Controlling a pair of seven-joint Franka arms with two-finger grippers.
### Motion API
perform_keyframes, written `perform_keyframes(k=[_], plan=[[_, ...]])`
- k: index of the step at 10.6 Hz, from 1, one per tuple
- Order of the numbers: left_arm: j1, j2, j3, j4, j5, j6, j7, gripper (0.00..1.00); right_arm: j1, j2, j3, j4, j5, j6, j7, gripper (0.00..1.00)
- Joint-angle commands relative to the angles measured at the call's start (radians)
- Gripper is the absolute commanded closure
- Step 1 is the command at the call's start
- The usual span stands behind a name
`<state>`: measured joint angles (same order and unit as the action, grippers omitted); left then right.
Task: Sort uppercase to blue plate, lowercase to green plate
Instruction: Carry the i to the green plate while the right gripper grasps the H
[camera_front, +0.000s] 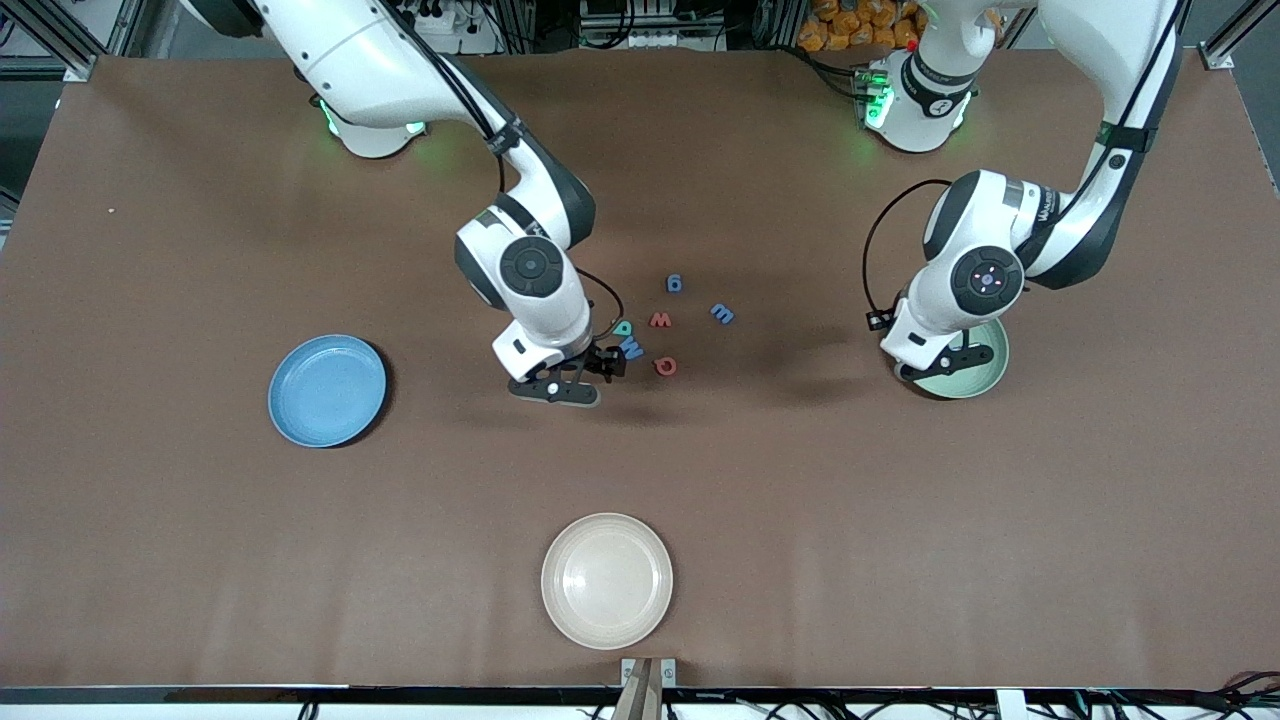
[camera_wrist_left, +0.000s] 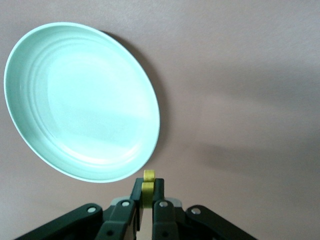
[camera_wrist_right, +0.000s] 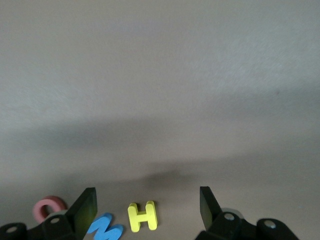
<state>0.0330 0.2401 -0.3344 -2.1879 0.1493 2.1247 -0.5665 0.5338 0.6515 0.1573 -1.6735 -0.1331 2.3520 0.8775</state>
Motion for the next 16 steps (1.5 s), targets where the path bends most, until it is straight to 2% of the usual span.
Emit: perform_keyframes(k=[1,3,5,7,8,10,11,12,15,16], plan=[[0.05,-0.059,-0.012,-0.119,0.073,0.102,0.066,1.0,0.014,0.03,0.001,0.012,-0.065,0.007,0.028,0.12],[0.085,-0.07,-0.006,-0.138,0.137,0.115,0.137,1.0,0.014,0.048,0.025,0.011,-0.085,0.01,0.037,0.14],[0.132,-0.068,0.004,-0.138,0.142,0.129,0.227,1.0,0.014,0.059,0.03,0.011,-0.111,0.018,0.057,0.2],[0.166,-0.042,0.014,-0.139,0.142,0.173,0.238,1.0,0.015,0.072,0.036,0.011,-0.122,0.027,0.072,0.2],[0.175,-0.038,0.014,-0.136,0.141,0.185,0.238,0.9,0.015,0.073,0.036,0.009,-0.123,0.033,0.074,0.21],[0.174,-0.038,0.012,-0.128,0.131,0.185,0.225,0.52,0.015,0.08,0.037,0.008,-0.122,0.05,0.081,0.22],[0.173,-0.048,0.012,-0.125,0.127,0.185,0.221,0.37,0.015,0.082,0.037,0.008,-0.122,0.052,0.087,0.23],[0.174,-0.059,0.011,-0.124,0.124,0.184,0.223,0.27,0.015,0.082,0.041,0.003,-0.122,0.052,0.087,0.24],[0.17,-0.136,0.0,-0.072,0.124,0.144,0.227,0.1,0.015,0.089,0.053,-0.002,-0.125,0.049,0.086,0.28],[0.168,-0.159,-0.002,-0.049,0.116,0.118,0.23,0.08,0.015,0.089,0.054,-0.002,-0.125,0.047,0.086,0.28]])
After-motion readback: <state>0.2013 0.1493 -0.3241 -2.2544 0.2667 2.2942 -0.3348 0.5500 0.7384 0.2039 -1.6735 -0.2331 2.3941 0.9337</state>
